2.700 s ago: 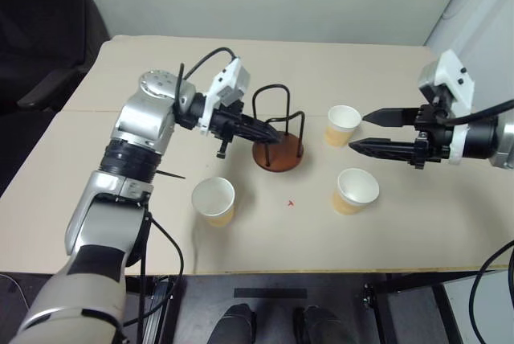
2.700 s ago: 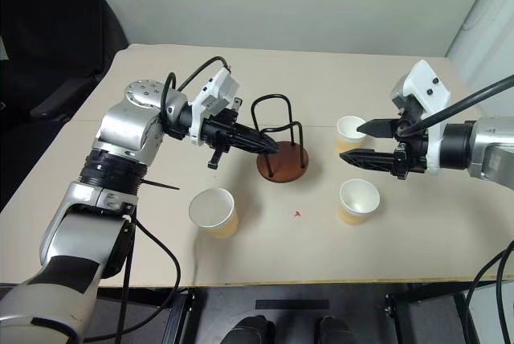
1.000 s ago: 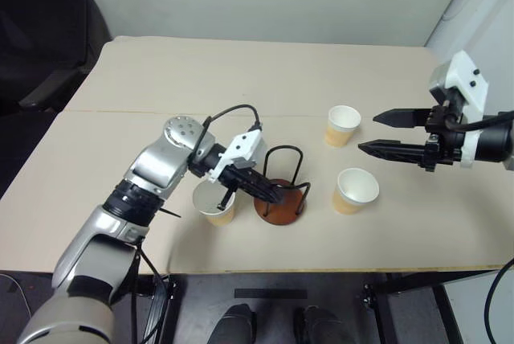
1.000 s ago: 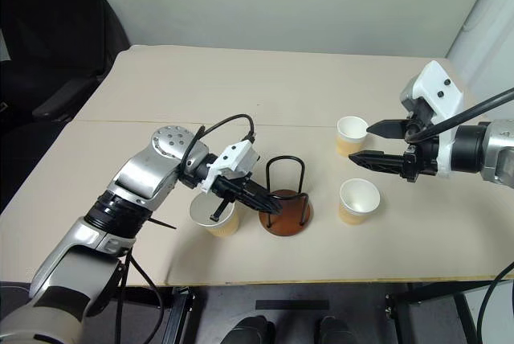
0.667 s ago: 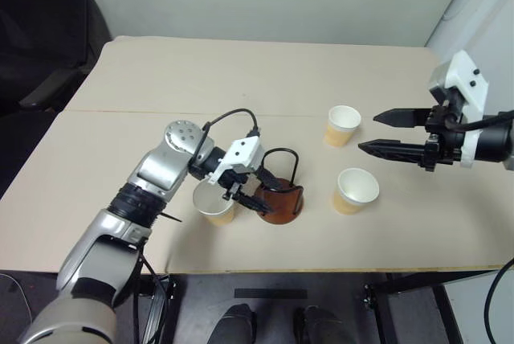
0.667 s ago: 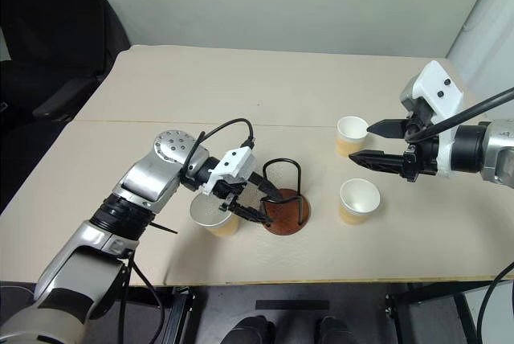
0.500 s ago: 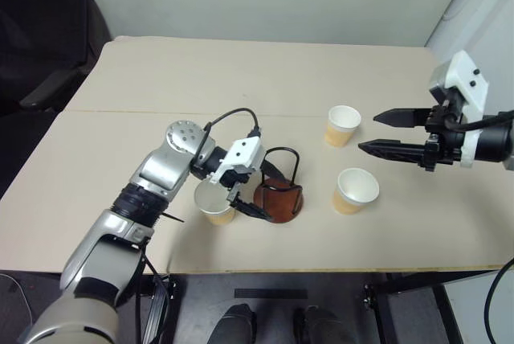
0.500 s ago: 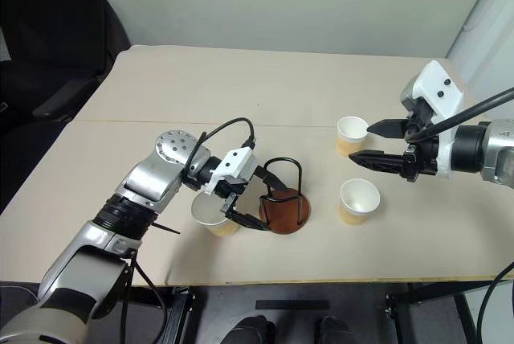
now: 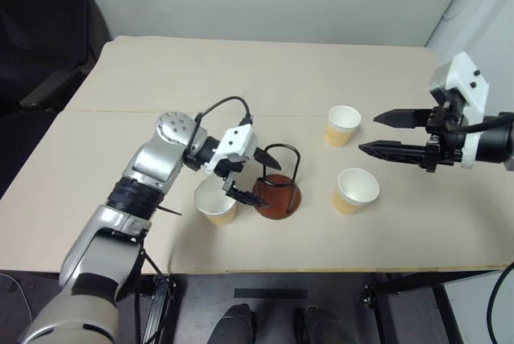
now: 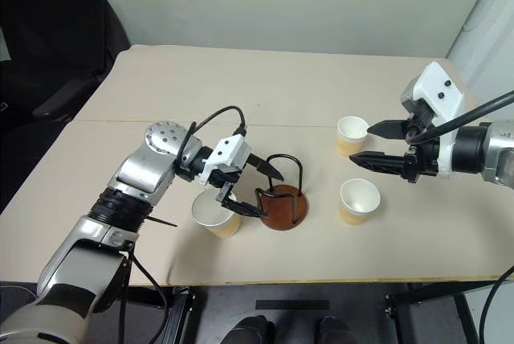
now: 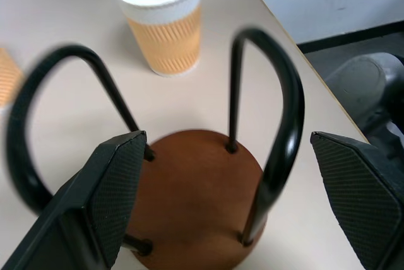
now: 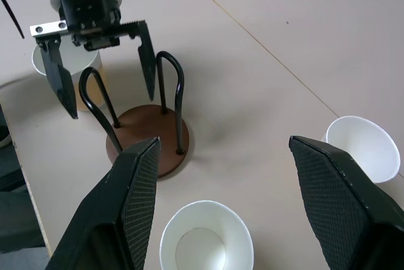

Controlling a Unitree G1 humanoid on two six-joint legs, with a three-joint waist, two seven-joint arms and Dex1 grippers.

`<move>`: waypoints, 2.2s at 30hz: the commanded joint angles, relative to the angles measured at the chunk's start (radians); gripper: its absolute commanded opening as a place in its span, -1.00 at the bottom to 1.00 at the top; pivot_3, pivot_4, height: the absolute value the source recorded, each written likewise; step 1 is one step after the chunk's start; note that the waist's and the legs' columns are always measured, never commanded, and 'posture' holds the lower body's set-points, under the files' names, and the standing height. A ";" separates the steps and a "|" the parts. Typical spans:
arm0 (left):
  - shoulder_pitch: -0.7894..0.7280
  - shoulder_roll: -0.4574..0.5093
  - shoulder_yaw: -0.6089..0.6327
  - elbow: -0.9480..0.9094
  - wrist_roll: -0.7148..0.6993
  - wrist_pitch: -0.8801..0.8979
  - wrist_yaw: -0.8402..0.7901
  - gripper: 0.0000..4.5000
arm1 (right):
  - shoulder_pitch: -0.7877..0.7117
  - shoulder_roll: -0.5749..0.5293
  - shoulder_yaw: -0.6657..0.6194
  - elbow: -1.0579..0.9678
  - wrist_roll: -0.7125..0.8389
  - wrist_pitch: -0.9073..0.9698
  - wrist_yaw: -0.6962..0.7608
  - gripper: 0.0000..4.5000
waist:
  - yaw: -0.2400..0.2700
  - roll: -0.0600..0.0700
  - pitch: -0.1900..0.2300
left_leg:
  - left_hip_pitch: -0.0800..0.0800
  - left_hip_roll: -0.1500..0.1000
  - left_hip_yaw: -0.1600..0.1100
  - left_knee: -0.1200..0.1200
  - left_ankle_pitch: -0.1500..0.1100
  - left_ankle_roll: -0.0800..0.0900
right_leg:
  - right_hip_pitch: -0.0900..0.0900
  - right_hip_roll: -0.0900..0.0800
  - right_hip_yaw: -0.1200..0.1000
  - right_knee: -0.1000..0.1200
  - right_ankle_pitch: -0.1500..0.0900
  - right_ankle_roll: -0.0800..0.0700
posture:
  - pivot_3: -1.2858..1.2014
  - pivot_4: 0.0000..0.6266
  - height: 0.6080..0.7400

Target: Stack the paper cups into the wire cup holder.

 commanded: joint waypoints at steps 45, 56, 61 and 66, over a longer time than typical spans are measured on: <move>-0.227 0.015 0.206 0.105 -0.120 0.209 0.041 0.99 | -0.009 -0.027 -0.005 0.008 -0.016 -0.048 0.013 0.46 | 0.000 0.000 0.000 | 0.000 0.000 0.000 0.000 0.000 0.000 | 0.000 0.000 0.000 0.000 0.000 0.000 | 0.03 -0.52 1.00; -0.205 0.098 0.224 0.126 -0.085 0.195 0.014 0.99 | -0.039 -0.032 0.137 0.110 -0.180 -0.188 0.071 0.46 | -0.002 0.000 0.000 | 0.000 0.000 0.000 0.000 0.000 0.001 | 0.000 0.000 0.000 -0.001 0.000 0.000 | 0.03 -0.52 1.00; -0.171 0.135 0.229 0.095 -0.092 0.203 -0.003 0.99 | -0.099 0.010 0.233 0.203 -0.278 -0.267 0.106 0.46 | -0.006 0.000 0.000 | 0.000 0.000 0.000 0.000 0.000 0.001 | -0.001 0.000 0.000 0.000 0.000 0.000 | 0.03 -0.52 1.00; -0.151 0.147 0.230 0.075 -0.095 0.212 -0.002 0.99 | -0.164 0.063 0.346 0.321 -0.422 -0.372 0.140 0.46 | -0.007 0.000 0.000 | 0.000 0.000 0.000 0.000 0.000 0.001 | -0.001 0.000 0.000 0.000 0.000 0.000 | 0.03 -0.52 1.00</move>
